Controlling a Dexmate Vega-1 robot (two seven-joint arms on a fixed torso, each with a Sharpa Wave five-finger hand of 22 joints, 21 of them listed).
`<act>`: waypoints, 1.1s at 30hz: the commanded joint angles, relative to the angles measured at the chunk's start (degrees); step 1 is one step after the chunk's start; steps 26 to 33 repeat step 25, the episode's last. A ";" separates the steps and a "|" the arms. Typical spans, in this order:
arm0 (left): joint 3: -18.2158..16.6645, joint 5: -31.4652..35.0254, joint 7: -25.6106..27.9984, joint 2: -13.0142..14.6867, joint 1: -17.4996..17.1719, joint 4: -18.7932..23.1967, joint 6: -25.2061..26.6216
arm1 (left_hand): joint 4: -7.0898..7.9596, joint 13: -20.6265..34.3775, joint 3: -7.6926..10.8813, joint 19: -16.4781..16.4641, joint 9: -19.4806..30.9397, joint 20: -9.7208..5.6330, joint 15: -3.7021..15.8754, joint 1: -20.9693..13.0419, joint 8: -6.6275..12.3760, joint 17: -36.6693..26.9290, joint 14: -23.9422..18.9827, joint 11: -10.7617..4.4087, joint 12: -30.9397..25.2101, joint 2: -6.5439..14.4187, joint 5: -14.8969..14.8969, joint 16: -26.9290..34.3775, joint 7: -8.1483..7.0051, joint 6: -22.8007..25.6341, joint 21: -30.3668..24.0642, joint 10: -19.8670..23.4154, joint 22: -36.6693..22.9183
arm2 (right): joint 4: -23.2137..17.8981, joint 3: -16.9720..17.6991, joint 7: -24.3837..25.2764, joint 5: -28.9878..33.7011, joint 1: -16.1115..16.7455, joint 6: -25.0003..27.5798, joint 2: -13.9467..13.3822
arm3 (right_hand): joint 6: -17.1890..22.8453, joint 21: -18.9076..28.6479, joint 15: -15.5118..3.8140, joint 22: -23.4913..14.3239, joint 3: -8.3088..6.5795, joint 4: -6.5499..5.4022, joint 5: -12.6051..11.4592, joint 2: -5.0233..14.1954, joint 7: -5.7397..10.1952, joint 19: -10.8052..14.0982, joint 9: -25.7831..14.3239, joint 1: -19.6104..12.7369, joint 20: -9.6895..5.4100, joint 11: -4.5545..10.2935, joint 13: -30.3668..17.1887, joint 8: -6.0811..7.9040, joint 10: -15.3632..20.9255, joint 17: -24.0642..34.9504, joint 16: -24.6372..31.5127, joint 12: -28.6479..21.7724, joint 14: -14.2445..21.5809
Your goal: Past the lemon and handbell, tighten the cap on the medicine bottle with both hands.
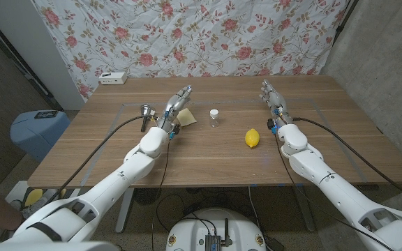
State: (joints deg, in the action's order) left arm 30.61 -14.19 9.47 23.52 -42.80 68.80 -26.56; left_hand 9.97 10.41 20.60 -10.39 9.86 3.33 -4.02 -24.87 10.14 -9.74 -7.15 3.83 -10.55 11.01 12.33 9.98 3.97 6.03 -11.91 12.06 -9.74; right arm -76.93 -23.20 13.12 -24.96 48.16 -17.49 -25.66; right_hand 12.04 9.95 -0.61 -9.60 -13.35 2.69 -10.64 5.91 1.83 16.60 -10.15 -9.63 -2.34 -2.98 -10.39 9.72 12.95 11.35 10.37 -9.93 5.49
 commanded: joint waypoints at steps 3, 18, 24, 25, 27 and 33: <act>-1.02 -2.52 0.49 -1.39 0.61 -1.91 0.83 | 0.07 -0.10 0.80 1.14 0.14 -0.30 -0.31 1.55 -0.48 -0.08 0.67 0.76 0.32 0.07 0.10 -0.10 0.75 -1.45 0.73 -1.83 -0.09 | 3.94 0.83 -4.94 -5.36 -1.26 -2.51 1.37 | -1.74 0.09 -0.15 0.05 0.14 -0.52 -0.51 -0.09 -0.97 -0.86 -0.05 0.82 -1.66 0.15 -0.12 0.00 -1.39 0.08 0.06 -0.03 -1.02; -2.48 -6.49 -0.47 -0.12 -0.51 -0.30 4.74 | 0.48 -0.24 1.24 2.16 0.05 -0.94 -1.05 6.06 -0.46 -0.09 5.16 1.85 0.68 -0.11 0.13 -0.52 2.13 -4.62 1.07 -6.87 -0.10 | 11.34 0.84 -9.81 -8.93 -4.07 -5.11 4.06 | -2.53 0.31 -0.01 0.11 0.10 -0.70 -0.65 0.02 -3.23 -1.01 0.00 1.29 -2.27 -0.23 -0.08 0.24 -2.32 -0.01 0.26 -0.20 -1.35; -3.05 -7.75 -0.38 0.06 -1.26 -0.25 5.18 | 0.48 -0.30 1.31 3.67 0.01 -1.34 -1.66 7.96 -0.57 -0.08 7.06 2.22 0.71 -0.28 0.20 -0.49 2.43 -6.51 1.48 -9.21 -0.07 | 12.94 0.55 -10.08 -9.40 -5.04 -4.86 5.02 | -2.85 0.36 -0.02 0.12 -0.01 -0.76 -0.70 0.22 -3.19 -1.08 0.02 1.38 -2.43 -0.25 -0.06 0.27 -2.45 -0.04 0.32 -0.30 -1.45; -3.12 -7.83 -0.16 0.22 -1.47 0.07 5.59 | 0.48 -0.30 1.31 3.77 0.01 -1.34 -1.71 8.07 -0.55 -0.08 7.13 2.28 0.67 -0.29 0.20 -0.48 2.48 -6.56 1.50 -9.24 -0.07 | 12.78 0.43 -9.77 -9.26 -5.08 -4.47 4.99 | -2.89 0.36 -0.03 0.12 -0.02 -0.77 -0.70 0.24 -3.16 -1.08 0.02 1.40 -2.44 -0.20 -0.06 0.28 -2.46 -0.04 0.32 -0.31 -1.47; -3.12 -7.83 -0.16 0.22 -1.47 0.07 5.59 | 0.48 -0.30 1.31 3.77 0.01 -1.34 -1.71 8.07 -0.55 -0.08 7.13 2.28 0.67 -0.29 0.20 -0.48 2.48 -6.56 1.50 -9.24 -0.07 | 12.78 0.43 -9.77 -9.26 -5.08 -4.47 4.99 | -2.89 0.36 -0.03 0.12 -0.02 -0.77 -0.70 0.24 -3.16 -1.08 0.02 1.40 -2.44 -0.20 -0.06 0.28 -2.46 -0.04 0.32 -0.31 -1.47; -3.12 -7.83 -0.16 0.22 -1.47 0.07 5.59 | 0.48 -0.30 1.31 3.77 0.01 -1.34 -1.71 8.07 -0.55 -0.08 7.13 2.28 0.67 -0.29 0.20 -0.48 2.48 -6.56 1.50 -9.24 -0.07 | 12.78 0.43 -9.77 -9.26 -5.08 -4.47 4.99 | -2.89 0.36 -0.03 0.12 -0.02 -0.77 -0.70 0.24 -3.16 -1.08 0.02 1.40 -2.44 -0.20 -0.06 0.28 -2.46 -0.04 0.32 -0.31 -1.47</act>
